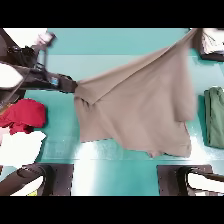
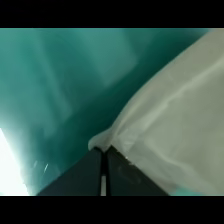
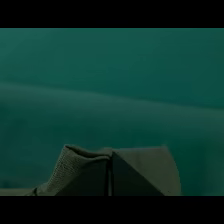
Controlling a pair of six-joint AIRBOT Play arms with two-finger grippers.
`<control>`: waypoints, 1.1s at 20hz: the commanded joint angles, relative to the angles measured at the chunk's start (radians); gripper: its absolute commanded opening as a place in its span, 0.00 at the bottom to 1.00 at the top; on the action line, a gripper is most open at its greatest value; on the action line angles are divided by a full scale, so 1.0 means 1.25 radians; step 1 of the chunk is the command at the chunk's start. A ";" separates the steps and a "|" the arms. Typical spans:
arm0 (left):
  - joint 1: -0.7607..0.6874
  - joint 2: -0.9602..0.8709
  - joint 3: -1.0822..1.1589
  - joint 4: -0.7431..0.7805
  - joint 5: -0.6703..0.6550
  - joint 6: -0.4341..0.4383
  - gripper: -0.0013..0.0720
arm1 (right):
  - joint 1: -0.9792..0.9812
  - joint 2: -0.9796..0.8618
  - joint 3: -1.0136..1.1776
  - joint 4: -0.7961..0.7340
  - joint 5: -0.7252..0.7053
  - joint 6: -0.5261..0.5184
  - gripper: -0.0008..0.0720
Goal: Fold the shirts.
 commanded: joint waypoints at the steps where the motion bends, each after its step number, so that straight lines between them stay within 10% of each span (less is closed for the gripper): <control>1: 0.029 -0.139 -0.067 0.057 0.172 -0.008 0.05 | 0.073 -0.171 -0.025 -0.056 -0.029 0.013 0.03; 7: 0.165 -0.253 0.005 -0.018 0.206 -0.013 0.11 | 0.079 -0.255 -0.025 -0.053 -0.133 0.031 0.05; 9: 0.179 -0.252 0.025 -0.030 0.194 -0.013 0.80 | 0.076 -0.255 0.001 -0.053 -0.147 0.034 0.49; 12: 0.192 -0.250 0.076 -0.020 0.120 -0.007 0.79 | 0.068 -0.255 0.070 -0.053 -0.064 0.045 0.54; 14: 0.229 -0.241 0.134 -0.012 -0.010 0.010 0.79 | 0.061 -0.253 0.119 -0.054 0.085 0.040 0.40; 17: 0.305 -0.175 0.138 -0.011 -0.155 0.018 0.59 | 0.052 -0.231 0.095 -0.049 0.329 -0.002 0.40; 22: 0.368 0.012 -0.141 -0.019 -0.215 0.035 0.59 | 0.044 -0.083 -0.197 0.114 0.323 -0.049 0.39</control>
